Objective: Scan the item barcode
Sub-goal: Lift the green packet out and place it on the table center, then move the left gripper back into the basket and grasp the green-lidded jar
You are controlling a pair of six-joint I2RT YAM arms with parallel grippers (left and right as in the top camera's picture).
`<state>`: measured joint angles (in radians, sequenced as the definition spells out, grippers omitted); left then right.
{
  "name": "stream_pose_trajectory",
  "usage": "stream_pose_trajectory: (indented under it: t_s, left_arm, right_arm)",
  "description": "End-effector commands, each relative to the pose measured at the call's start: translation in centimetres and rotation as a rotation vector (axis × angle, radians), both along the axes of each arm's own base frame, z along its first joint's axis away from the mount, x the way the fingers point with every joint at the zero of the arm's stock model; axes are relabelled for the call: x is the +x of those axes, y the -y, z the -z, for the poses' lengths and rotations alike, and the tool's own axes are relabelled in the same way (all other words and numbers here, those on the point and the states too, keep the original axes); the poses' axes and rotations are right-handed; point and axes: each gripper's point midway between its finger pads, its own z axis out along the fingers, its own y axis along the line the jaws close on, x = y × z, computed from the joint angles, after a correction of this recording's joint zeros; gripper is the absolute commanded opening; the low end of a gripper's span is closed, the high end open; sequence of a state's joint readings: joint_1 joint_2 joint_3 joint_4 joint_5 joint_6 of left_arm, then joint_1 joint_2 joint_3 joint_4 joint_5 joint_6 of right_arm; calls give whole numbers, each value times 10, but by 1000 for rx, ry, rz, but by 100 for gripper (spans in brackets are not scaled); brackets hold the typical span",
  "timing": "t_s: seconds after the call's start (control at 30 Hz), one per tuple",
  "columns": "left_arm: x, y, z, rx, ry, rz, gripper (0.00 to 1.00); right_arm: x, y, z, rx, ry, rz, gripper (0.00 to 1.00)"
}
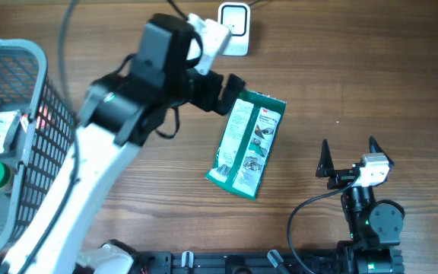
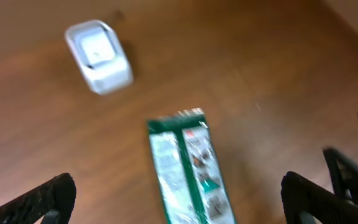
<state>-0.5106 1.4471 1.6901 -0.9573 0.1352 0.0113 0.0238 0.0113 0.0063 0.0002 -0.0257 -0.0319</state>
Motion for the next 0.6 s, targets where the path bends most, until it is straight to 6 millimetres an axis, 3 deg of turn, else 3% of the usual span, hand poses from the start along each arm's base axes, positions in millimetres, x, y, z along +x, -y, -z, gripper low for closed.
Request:
stream_pose_trajectory:
  t_s: [0.0, 0.13, 0.23, 0.33, 0.57]
  left_arm:
    - [-5, -63, -75, -33, 229, -316, 100]
    - [-28, -124, -118, -95, 358, -609, 100]
    - [-46, -151, -132, -135, 396, -721, 100]
    - [-58, -169, -136, -149, 410, -800, 100]
    - [-63, -178, -135, -157, 406, -855, 100]
  right_arm:
    - [0, -3, -1, -13, 6, -16, 100]
    - [0, -3, -1, -13, 6, -16, 100]
    - [0, -3, -1, -13, 6, -16, 99]
    - [0, -3, -1, -14, 6, -16, 100]
    - [0, -3, -1, -14, 6, -16, 100]
